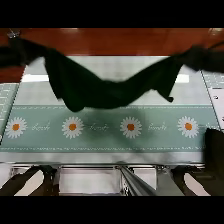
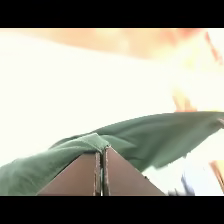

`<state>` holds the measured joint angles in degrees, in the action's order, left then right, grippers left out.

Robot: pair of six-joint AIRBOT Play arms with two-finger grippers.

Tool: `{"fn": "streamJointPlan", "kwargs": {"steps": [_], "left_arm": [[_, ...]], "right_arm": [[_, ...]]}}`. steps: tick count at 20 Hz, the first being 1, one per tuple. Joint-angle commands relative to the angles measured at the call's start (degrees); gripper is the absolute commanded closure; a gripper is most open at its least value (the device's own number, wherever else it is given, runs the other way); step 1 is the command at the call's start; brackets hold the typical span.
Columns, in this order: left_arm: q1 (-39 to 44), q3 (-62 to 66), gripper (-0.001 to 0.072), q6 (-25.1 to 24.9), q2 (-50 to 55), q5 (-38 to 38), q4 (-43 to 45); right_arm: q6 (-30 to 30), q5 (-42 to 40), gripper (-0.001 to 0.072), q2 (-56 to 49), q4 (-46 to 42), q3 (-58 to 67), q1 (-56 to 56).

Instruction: Fold the shirts.

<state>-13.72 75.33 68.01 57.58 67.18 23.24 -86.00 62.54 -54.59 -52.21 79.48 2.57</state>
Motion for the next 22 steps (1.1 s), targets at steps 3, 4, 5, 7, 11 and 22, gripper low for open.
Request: {"fn": "streamJointPlan", "kwargs": {"steps": [3,4,5,7,11,22], "left_arm": [[-13.0,23.1,0.0689,1.7,-4.7,2.9,-3.1],[-16.2,25.0,0.0689,1.7,-6.8,3.0,-2.5],[-19.0,26.2,0.0689,1.8,-9.0,2.9,-1.0],[-20.8,27.0,0.0689,2.4,-13.9,1.1,5.0],[-12.5,27.1,0.0689,6.9,-20.2,-0.9,29.6],[13.5,12.1,0.0689,18.3,-18.6,-1.9,68.7]], "right_arm": [[-0.1,9.9,0.0682,2.9,-9.7,31.5,0.7],[0.1,11.7,0.0682,5.0,-12.7,33.7,0.7],[0.0,13.1,0.0683,7.5,-16.0,34.4,0.7],[-0.9,16.3,0.0682,12.4,-22.1,34.4,0.7],[-3.8,31.6,0.0682,18.8,-35.3,34.4,0.7],[-7.9,38.6,0.0682,25.1,-25.4,3.8,0.7]]}}
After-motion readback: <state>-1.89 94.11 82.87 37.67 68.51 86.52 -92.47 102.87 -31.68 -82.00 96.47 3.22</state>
